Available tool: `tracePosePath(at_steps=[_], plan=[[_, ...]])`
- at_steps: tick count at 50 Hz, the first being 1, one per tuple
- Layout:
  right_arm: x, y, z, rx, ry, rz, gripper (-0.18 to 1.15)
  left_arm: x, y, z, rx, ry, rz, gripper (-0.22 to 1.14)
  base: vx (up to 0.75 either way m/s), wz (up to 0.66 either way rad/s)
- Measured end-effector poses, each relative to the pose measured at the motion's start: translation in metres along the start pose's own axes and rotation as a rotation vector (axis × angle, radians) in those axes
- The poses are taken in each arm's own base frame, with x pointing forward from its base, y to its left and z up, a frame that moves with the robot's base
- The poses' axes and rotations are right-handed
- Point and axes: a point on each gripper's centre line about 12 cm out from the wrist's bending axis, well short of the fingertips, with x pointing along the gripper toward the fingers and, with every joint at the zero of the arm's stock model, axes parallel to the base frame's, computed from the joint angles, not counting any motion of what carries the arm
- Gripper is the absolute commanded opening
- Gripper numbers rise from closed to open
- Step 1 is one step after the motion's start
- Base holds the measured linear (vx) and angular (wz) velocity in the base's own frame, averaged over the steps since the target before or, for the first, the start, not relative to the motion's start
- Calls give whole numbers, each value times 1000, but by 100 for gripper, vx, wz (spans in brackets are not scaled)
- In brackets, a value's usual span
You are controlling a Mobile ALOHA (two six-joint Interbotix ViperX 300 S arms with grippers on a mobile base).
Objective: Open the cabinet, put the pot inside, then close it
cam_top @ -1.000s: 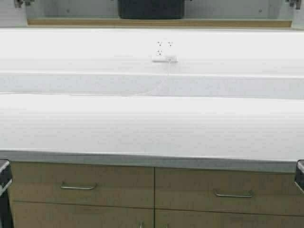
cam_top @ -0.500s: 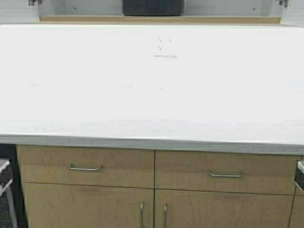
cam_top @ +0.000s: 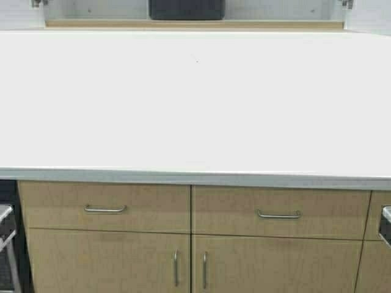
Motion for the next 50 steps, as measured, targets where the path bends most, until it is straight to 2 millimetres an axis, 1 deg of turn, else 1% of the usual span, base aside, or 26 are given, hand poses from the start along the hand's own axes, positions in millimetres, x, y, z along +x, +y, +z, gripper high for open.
tracePosePath(at_steps=[4, 7, 11, 17, 22, 24, 32, 37, 42, 44, 48, 50], plan=[[0, -9, 13, 2, -28, -33, 8, 12, 4, 21, -1, -36, 19, 4, 0, 0], [0, -17, 22, 4, -49, -63, 8, 25, 13, 37, -4, -62, 50, 4, 1, 2], [-1, -23, 33, 5, -73, -84, 8, 42, 18, 56, -4, -93, 68, 4, 1, 2], [2, -34, 49, 6, -104, -122, 8, 73, 19, 75, -2, -115, 67, 4, 2, 0], [9, -41, 57, 6, -106, -143, 8, 100, 19, 86, -2, -124, 62, 4, 1, 0], [13, -43, 57, 7, -97, -146, 8, 111, 18, 90, 0, -123, 58, 4, 1, 0], [34, -50, 50, 12, -50, -157, 8, 146, 18, 99, 0, -112, 42, 4, 2, 0], [51, -52, 43, 15, -14, -155, 8, 163, 15, 97, 0, -81, 25, 4, 3, -1], [65, -55, 37, 20, 11, -157, 8, 173, 2, 90, 1, -47, -10, 4, 2, 0], [68, -55, 35, 19, 19, -156, 8, 174, -7, 86, 2, -35, -30, 4, 2, 2], [70, -53, 35, 12, 23, -150, 8, 176, -23, 80, 14, -19, -63, 4, 3, 1], [70, -50, 35, 11, 23, -143, 8, 176, -26, 79, 17, -12, -70, 4, 3, 1]])
